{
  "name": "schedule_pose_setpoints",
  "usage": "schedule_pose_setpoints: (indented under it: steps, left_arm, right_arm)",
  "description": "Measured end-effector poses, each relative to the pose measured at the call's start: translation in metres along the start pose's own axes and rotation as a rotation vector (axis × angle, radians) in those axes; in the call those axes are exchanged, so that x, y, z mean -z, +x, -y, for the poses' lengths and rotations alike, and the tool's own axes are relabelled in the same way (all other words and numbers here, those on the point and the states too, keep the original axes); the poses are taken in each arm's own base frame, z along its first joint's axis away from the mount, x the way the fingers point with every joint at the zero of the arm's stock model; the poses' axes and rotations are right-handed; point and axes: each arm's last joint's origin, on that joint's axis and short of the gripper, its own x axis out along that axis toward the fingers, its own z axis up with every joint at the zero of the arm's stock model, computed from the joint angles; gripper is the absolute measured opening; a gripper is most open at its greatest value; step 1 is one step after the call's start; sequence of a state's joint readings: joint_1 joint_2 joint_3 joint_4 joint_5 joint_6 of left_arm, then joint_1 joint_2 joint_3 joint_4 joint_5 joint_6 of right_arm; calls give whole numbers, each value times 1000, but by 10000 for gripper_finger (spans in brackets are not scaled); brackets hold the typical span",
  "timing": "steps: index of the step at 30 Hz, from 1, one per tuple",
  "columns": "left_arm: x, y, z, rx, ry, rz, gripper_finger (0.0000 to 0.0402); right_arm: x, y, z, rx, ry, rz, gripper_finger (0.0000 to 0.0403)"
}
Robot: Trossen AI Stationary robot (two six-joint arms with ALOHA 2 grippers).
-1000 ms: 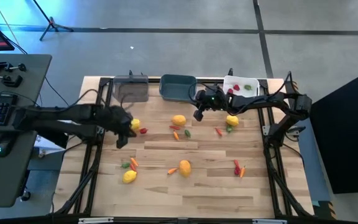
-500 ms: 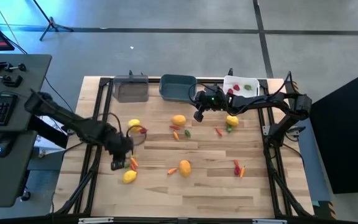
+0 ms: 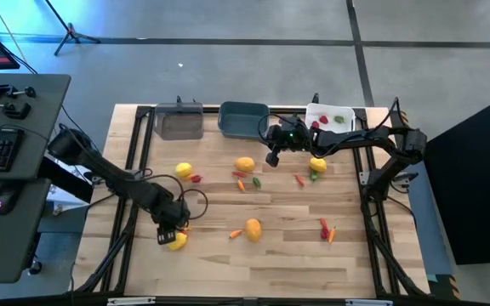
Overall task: Sort produce into baskets
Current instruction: Put the green chili pepper into the white bin
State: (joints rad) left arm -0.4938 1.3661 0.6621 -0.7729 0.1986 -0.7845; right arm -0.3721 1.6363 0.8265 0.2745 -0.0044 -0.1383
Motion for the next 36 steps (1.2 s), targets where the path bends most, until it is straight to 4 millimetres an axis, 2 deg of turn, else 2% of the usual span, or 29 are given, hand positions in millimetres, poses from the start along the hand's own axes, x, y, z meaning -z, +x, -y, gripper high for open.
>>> schedule_pose_setpoints:
  steps: [7, 13, 17, 19, 22, 28, 32, 36]
  left_arm:
    - [-3, 14, 2, -49, -18, -43, 161]
    - [0, 19, 3, -81, 47, -61, 84]
    - [1, 14, 3, -65, 51, -49, 20]
    - [1, 7, 0, -49, 51, -33, 9]
    - [-3, -4, -9, -34, 41, 9, 15]
    - [-25, -30, -35, -41, 3, 249, 11]
    - [-55, -47, -53, 18, 0, 484, 9]
    - [-86, -66, -77, 84, 20, 736, 9]
  right_arm:
    - [0, 0, 0, 0, -2, 0, 0]
    - [1, 0, 0, -2, -2, -13, 0]
    - [0, -10, 0, -9, -47, -55, 0]
    - [-4, -16, 1, -8, -46, -44, 0]
    - [-10, -23, 1, -7, -43, -18, 0]
    - [-21, -25, -9, -151, 10, 95, 0]
    - [-28, -25, -22, -222, 45, 160, 8]
    - [-34, -27, -36, -258, 30, 210, 40]
